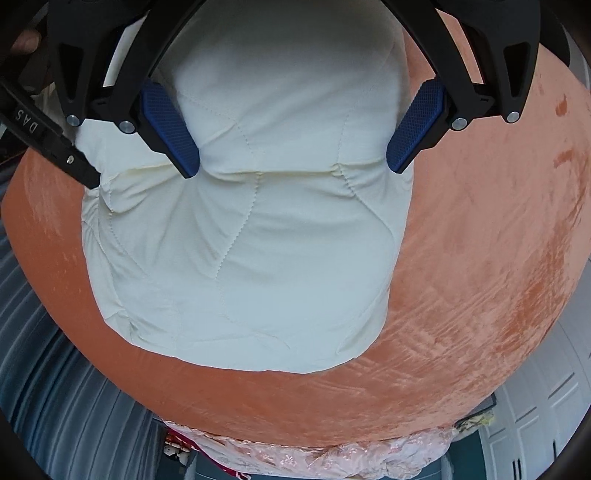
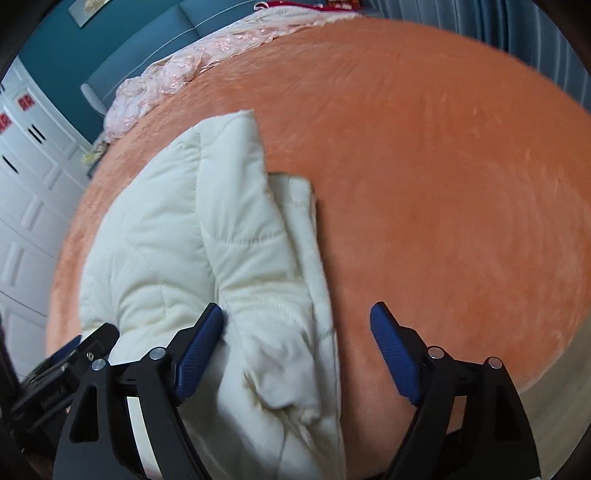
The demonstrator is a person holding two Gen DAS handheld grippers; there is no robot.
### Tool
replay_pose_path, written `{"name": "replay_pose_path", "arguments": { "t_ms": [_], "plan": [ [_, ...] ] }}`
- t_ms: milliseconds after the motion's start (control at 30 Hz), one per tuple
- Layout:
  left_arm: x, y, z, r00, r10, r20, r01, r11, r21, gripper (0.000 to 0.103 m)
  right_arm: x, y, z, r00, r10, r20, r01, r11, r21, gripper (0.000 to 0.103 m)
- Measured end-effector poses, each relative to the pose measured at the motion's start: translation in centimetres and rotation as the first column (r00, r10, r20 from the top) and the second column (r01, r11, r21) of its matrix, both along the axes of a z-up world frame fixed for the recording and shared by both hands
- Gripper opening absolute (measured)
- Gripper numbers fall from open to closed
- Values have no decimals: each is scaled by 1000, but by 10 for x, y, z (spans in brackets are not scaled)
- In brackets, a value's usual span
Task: Fold large clothes
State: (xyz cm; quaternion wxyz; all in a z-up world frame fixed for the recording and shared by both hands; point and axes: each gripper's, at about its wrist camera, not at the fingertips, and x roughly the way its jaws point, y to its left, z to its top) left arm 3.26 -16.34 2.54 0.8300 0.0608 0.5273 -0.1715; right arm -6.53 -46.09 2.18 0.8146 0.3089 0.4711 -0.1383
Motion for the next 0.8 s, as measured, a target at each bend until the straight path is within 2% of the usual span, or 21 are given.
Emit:
{"name": "replay_pose_path", "arguments": {
  "t_ms": [133,267,433,600,700,800],
  "plan": [
    [1,26,3,994,34,-107,-43,995,-86,98,-13,-15,-21,999,-25,23,19,970,243,80],
    [7,57,-10,972,47,-231,-98,972,-214,98,-14,-17,-38,998,-32,58,8,924,382,80],
    [18,78,-38,935,19,-354,-156,919,-361,98,-10,-11,-47,995,-23,96,-20,905,426,87],
    [24,80,-60,919,-10,-394,-184,873,-452,98,0,-13,-57,993,-13,117,-47,869,493,84],
    [24,76,-60,922,-17,-387,-175,874,-454,98,2,-14,-65,991,-21,131,-54,839,541,75],
    [22,68,-54,930,-21,-366,-150,889,-433,98,4,-15,-69,991,-25,131,-51,836,547,70]
  ]
}}
